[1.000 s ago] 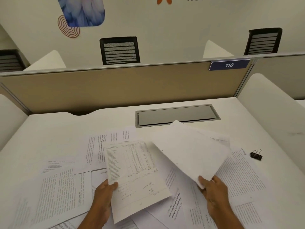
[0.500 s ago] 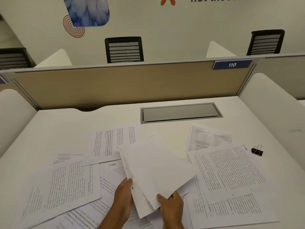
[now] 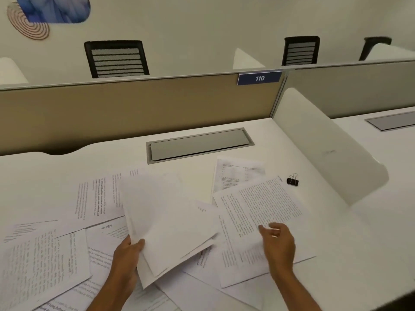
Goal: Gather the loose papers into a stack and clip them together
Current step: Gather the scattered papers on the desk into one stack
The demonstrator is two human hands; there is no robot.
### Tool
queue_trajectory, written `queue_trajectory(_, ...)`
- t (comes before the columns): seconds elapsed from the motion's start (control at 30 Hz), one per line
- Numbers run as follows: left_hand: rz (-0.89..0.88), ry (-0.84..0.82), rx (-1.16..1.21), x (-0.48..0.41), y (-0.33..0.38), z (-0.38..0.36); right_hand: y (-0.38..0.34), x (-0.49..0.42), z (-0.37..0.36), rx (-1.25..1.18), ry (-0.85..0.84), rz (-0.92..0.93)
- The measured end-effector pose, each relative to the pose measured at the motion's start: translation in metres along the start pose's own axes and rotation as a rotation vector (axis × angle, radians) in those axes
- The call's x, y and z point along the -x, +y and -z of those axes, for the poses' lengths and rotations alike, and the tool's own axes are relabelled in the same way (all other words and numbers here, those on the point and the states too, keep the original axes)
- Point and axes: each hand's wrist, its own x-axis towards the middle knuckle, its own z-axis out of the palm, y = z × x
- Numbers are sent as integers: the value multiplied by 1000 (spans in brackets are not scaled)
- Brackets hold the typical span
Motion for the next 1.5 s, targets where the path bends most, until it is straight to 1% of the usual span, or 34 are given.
queue_trajectory(0.03,-10,-3,0,0,1,-1,1,-23,14,43,74,37)
queue_trajectory(0.07,-22,-4,-3,-1,1,-2,3,-45,26,101,111,57)
queue_trajectory(0.1,-31,-3,-3,-1,2,-3,5,-65,36,173,110,61)
queue_trajectory(0.23,-45,6,31,0,3,-13,13,-123,53,447,-5,36)
queue_trajectory(0.37,-55,4,63,5,-2,-26,14,-146,54,632,-53,23)
queue_trajectory(0.5,-58,-6,77,13,-8,-36,12,-156,56,725,-73,36)
queue_trajectory(0.63,-64,-5,75,23,-14,-48,8,-163,59,732,-129,42)
queue_trajectory(0.73,-57,-1,82,32,-19,-57,7,-166,59,638,-149,18)
queue_trajectory(0.97,-19,53,67,42,-31,-64,14,-175,67,146,-90,-4)
queue_trajectory(1.1,-11,92,59,45,-36,-53,7,-179,78,-31,-205,-55)
queue_trajectory(1.23,5,155,65,43,-41,-34,3,-167,87,-323,-158,-169)
queue_trajectory(1.37,57,188,59,40,-49,-12,0,-136,86,-601,-108,-300)
queue_trajectory(1.43,71,188,62,41,-52,-6,0,-114,80,-701,-120,-363)
queue_trajectory(1.5,82,183,59,43,-55,-6,2,-90,69,-717,-187,-397)
